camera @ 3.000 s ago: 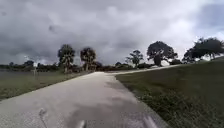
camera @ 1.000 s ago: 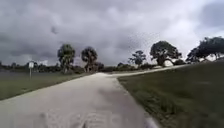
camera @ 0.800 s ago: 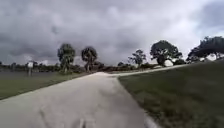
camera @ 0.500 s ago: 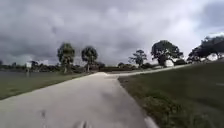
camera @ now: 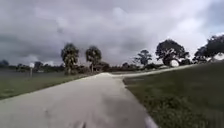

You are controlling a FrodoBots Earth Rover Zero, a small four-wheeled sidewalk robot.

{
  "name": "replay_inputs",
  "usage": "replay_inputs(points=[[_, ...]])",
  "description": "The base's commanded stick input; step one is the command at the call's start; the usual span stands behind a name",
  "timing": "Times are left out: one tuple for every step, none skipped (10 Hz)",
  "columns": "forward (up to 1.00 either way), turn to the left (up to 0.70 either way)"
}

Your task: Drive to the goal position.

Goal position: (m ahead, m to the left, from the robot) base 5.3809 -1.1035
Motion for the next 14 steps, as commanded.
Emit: replay_inputs(points=[[0.7,0.03],[0.7,0.08],[0.7,0.16],[0.7,0.15],[0.7,0.05],[0.7,0.0],[0.7,0.0],[0.7,0.0],[0.7,0.0],[0.7,0.0],[0.7,0.0],[0.7,0.0],[0.7,0.0],[0.7,0.0]])
